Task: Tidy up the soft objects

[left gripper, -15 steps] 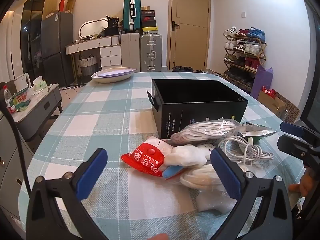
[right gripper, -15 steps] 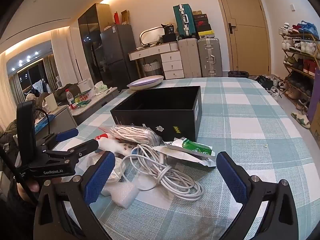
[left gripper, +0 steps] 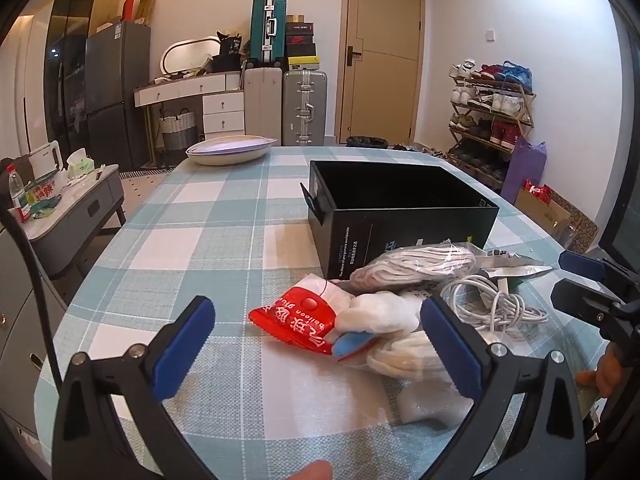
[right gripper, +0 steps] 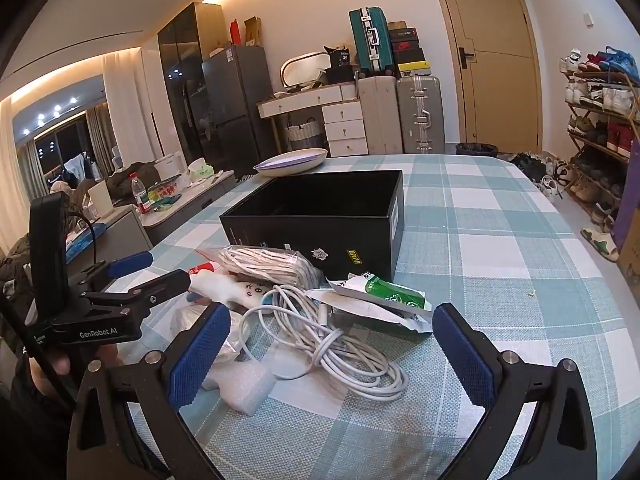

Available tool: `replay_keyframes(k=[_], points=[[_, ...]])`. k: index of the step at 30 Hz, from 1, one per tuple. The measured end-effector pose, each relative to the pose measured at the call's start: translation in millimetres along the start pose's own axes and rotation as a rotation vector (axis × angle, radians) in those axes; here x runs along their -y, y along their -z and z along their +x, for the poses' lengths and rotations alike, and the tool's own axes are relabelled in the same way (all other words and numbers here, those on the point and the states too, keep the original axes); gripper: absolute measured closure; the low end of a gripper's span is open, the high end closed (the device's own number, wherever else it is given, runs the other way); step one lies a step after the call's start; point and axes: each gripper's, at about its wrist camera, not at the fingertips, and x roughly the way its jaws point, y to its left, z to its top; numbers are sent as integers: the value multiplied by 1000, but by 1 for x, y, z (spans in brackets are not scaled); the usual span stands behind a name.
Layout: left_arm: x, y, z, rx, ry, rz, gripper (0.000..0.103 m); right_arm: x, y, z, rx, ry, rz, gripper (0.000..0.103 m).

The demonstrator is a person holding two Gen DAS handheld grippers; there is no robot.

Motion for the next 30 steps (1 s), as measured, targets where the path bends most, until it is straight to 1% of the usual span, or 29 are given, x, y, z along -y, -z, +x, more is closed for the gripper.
replay_keyframes(k=[30], points=[[-3, 0, 0, -1, -3, -1, 0, 0, 1, 0, -3, 3, -1, 0]])
